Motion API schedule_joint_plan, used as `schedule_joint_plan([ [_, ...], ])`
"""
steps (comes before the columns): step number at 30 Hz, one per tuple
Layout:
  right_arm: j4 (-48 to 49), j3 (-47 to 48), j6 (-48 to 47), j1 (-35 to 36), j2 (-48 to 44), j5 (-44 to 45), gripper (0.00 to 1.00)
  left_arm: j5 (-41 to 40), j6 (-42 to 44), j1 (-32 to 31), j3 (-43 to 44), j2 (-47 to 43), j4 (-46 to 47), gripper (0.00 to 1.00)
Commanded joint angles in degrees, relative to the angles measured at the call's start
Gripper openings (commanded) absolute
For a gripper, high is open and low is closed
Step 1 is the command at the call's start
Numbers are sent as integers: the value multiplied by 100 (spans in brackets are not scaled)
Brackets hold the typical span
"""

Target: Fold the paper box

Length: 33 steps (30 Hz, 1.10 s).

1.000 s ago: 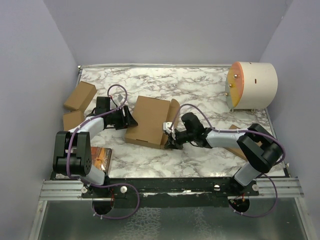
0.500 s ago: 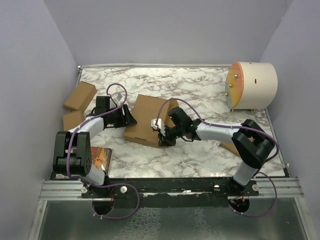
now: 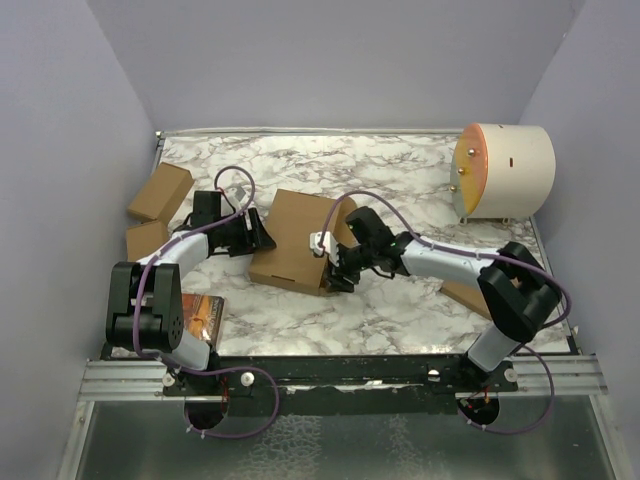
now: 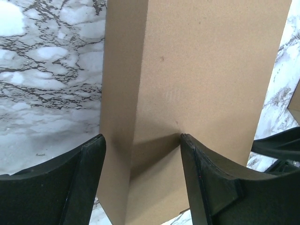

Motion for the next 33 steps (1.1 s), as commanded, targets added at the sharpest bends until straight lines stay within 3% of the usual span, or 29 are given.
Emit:
schedule_joint_plan([
  [1, -340, 58, -419, -439, -388, -645, 52, -330, -30, -24, 280, -296, -291, 68],
  [6, -514, 155, -382, -1012, -530, -1447, 52, -748, -4, 21, 435, -806, -361, 66],
  [10, -270, 293, 76, -1477, -570, -1460, 52, -957, 34, 41, 336, -1363, -477, 62],
  [15, 283, 697, 709, -1859, -377, -836, 50, -931, -172, 48, 9, -1958, -742, 36],
  [19, 214, 1641, 800, -2160, 274, -506, 23, -795, -296, 48, -187, -2323, -1179, 21],
  [22, -236, 2621, 558, -2174, 976, -358, 16, -778, -299, 48, -225, -2531, -1695, 10],
  [27, -1019, 4193, 521, -2172, 2164, -246, 13, -672, -342, 31, -398, -2808, -2308, 3],
  [33, -1311, 5204, 437, -2174, 3032, -184, 13, -828, -367, -44, -573, -2690, -2531, 3],
])
